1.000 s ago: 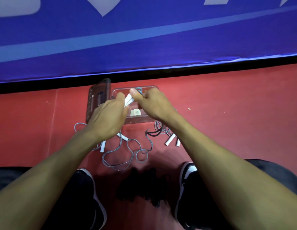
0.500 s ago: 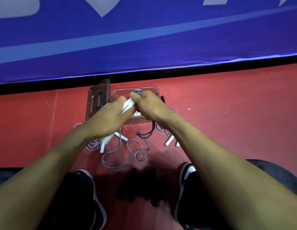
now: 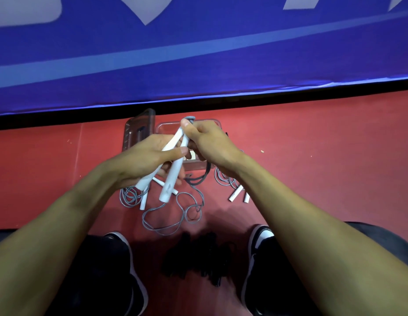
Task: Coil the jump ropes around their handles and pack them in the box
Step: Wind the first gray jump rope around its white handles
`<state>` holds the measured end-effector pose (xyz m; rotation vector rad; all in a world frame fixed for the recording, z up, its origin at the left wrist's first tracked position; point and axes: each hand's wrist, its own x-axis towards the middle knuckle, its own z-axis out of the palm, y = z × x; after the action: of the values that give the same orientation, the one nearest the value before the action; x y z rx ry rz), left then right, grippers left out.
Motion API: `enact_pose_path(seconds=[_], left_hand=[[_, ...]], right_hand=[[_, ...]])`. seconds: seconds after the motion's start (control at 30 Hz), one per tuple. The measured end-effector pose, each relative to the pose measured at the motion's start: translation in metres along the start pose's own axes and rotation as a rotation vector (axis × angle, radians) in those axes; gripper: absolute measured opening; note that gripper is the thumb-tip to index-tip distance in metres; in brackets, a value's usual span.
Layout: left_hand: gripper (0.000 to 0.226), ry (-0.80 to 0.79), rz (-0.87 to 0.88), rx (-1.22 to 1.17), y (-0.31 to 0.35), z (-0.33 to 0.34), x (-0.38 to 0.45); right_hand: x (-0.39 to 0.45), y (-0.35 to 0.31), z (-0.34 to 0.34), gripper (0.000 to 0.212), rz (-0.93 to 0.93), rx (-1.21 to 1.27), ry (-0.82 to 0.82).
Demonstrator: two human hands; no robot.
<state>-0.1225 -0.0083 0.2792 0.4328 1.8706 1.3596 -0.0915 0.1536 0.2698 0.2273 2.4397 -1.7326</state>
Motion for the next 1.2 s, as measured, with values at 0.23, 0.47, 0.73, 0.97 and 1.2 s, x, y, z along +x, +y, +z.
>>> enact_pose_path(seconds=[0.23,0.47,0.73,0.97,1.2], left_hand=[[0.026,0.104,0.137,0.256,-0.011,0.01,0.009],[0.044,0.259,0.18,0.847,-0.02,0.006,0.009],[0.046,0.155,0.077,0.559,-0.004,0.007,0.005],[0.047,0.09,0.059,0.525,-0.003,0.003,0.004],[0.042,0.167,0.109,0.45,0.0,0.003,0.003]], right_hand=[[-0.002,-0.001,-0.008,0.07,0.041,-0.258,0.097],[-0.004,-0.004,-0.008,0.06,0.178,-0.11,0.032],[0.001,-0.001,-0.003,0.031,0.108,0.014,0.009],[-0.003,0.0,-0.005,0.049,0.013,-0.092,-0.015],[-0.004,0.0,-0.003,0.047,-0.023,-0.131,-0.049]])
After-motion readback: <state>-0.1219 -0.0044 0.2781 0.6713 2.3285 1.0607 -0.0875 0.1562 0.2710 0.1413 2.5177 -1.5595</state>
